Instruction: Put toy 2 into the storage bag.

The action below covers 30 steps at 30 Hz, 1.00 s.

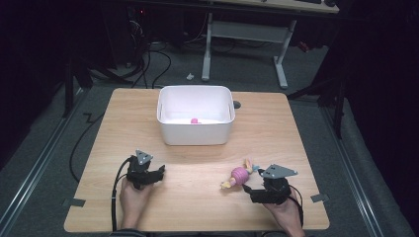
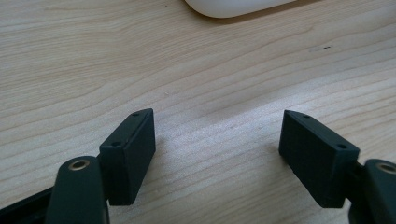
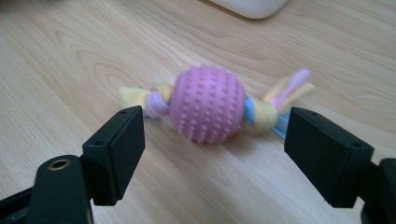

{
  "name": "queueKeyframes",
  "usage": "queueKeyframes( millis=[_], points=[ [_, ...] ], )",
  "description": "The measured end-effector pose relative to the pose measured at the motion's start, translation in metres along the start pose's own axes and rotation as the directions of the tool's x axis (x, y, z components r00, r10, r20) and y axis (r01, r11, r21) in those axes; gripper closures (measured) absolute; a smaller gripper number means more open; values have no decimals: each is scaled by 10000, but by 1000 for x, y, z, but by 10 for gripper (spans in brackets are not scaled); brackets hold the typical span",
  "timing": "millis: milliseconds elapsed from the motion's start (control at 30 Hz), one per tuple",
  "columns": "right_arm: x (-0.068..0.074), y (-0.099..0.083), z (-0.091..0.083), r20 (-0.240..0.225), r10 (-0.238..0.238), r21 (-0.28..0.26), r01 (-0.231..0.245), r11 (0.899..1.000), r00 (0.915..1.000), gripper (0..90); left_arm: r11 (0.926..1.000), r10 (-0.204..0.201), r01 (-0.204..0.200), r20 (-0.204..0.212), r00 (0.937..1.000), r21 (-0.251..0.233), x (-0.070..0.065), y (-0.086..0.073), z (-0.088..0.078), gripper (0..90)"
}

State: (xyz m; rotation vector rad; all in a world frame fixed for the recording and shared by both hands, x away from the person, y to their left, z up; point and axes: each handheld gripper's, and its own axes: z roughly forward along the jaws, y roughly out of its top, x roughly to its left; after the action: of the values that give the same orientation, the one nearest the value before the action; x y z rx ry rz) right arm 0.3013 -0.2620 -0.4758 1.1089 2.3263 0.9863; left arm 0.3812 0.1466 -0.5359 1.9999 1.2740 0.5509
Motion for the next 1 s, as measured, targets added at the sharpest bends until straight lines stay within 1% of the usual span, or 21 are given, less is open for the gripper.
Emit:
queueKeyframes(
  millis=[33,133,400,500,567,700,833,1000],
  points=[
    [1,2,1,-42,-19,37,19,10000,10000,192,10000,5,-5,3,10000,2,0,0,0,272],
    [4,9,8,-137,-300,137,302,9995,9995,178,10000,6,-6,7,10000,1,0,0,0,271],
    [4,19,19,-408,-430,262,440,9987,9982,159,10000,3,-3,11,10000,1,0,0,0,271],
    [3,23,22,-488,-608,483,632,9968,9970,153,10000,-4,4,14,10000,-1,0,0,0,271],
    [4,27,26,-547,-809,663,844,9942,9952,151,10000,-2,2,18,10000,2,0,0,0,271],
    [4,32,32,-681,-936,986,1001,9901,9933,146,10000,-9,9,30,10000,3,0,0,0,271],
    [3,34,39,-786,-966,1275,1061,9861,9922,141,10000,-20,20,52,10000,7,0,0,0,269],
    [1,33,51,-791,-1077,1843,1207,9754,9910,133,10000,-21,21,76,10000,17,1,0,0,268]
  ],
)
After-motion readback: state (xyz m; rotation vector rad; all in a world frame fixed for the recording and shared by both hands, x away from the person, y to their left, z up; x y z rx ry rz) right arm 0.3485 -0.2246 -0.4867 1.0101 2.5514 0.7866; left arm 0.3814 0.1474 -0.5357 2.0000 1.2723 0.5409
